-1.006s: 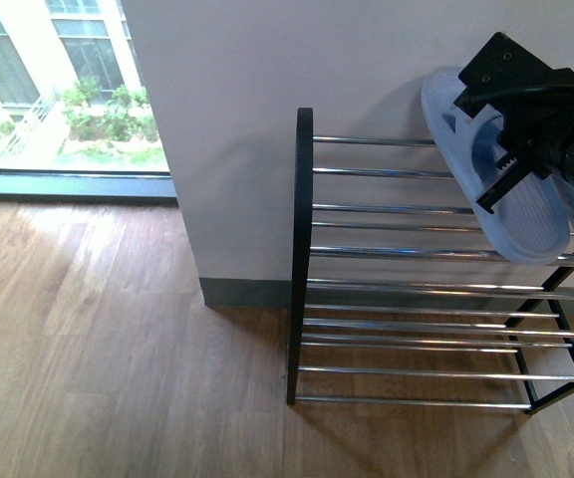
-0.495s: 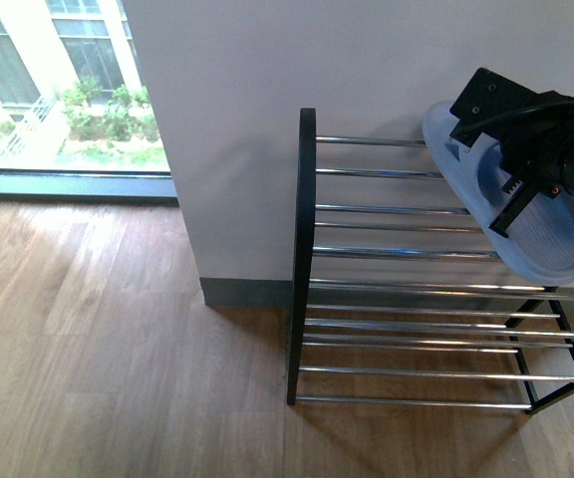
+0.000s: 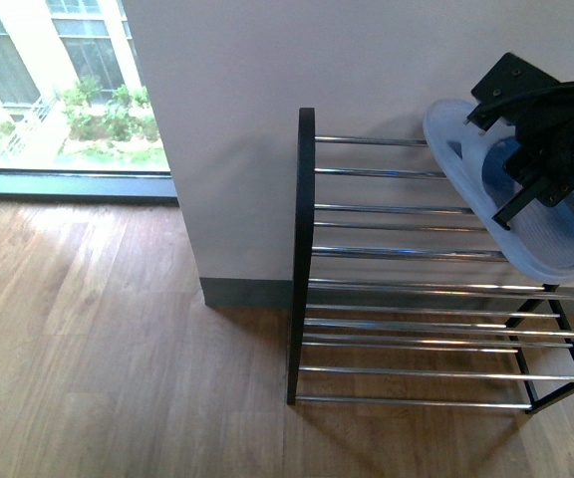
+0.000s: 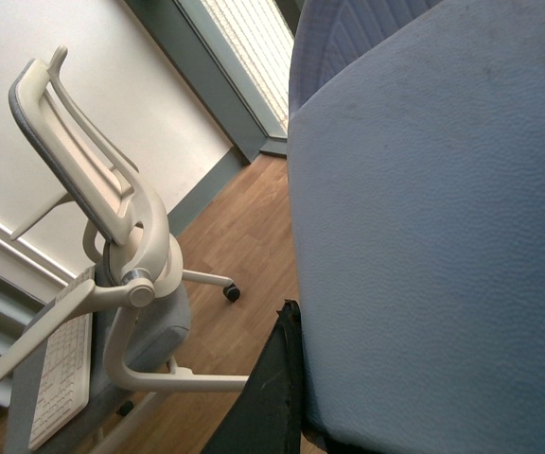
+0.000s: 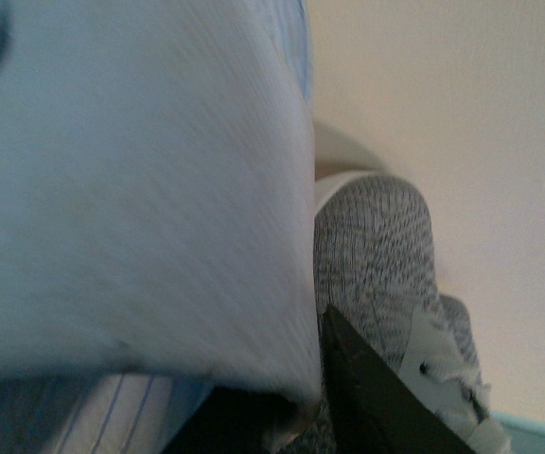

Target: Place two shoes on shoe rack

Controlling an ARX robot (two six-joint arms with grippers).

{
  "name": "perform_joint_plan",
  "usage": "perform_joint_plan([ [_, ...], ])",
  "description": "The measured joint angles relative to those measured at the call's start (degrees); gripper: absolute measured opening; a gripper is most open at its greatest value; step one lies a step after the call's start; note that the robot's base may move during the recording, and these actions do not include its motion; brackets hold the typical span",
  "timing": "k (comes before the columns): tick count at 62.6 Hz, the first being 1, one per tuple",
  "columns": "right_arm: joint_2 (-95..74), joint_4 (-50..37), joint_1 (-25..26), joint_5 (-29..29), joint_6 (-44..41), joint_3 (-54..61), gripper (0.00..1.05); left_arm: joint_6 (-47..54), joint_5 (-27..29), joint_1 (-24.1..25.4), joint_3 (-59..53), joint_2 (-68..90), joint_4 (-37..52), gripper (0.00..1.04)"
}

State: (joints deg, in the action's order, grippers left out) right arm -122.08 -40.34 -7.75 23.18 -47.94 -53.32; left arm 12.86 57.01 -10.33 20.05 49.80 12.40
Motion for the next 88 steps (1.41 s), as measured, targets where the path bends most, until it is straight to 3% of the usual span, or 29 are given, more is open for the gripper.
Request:
perform_joint_plan([
  [18, 18.40, 14.67, 1.99, -9.46, 11.58, 4.35, 0.73, 0.00, 0.00, 0.00, 0.00, 0.00, 0.00, 0.02],
  [26, 28.79, 23.71, 6.58, -15.15, 16.76, 4.70, 0.94, 0.00, 0.00, 0.00, 0.00, 0.00, 0.00, 0.02],
  [29, 31.80, 25.90, 8.74, -16.39, 18.69, 4.94, 0.97, 0.00, 0.00, 0.00, 0.00, 0.00, 0.00, 0.02],
  [42, 41.72, 34.34, 18.32, -24.79, 27.39, 6.12, 0.95, 0.00, -0.02, 0.00, 0.00, 0.00, 0.00, 0.02],
  [54, 58.18, 44.22, 26.53, -41.72, 40.44, 11.28, 0.95, 0.02, 0.00, 0.00, 0.00, 0.00, 0.00, 0.02],
  [67, 71.08, 42.51, 31.01, -45.66, 40.98, 24.76, 0.95, 0.00, -0.02, 0.00, 0.00, 0.00, 0.00, 0.02],
  [69, 71.34, 40.89, 31.08, -45.86, 41.44, 25.77, 0.94, 0.00, 0.00, 0.00, 0.00, 0.00, 0.00, 0.02],
  [74, 73.13, 22.99, 29.92, -44.13, 44.59, 32.81, 0.81, 0.00, -0.02, 0.00, 0.00, 0.00, 0.00, 0.02],
  [79, 75.87, 12.94, 27.69, -42.25, 45.86, 37.70, 0.69, 0.00, -0.02, 0.00, 0.00, 0.00, 0.00, 0.02],
  [88, 80.48, 10.69, 24.00, -38.77, 46.84, 41.46, 0.48, 0.00, 0.00, 0.00, 0.00, 0.00, 0.00, 0.02],
])
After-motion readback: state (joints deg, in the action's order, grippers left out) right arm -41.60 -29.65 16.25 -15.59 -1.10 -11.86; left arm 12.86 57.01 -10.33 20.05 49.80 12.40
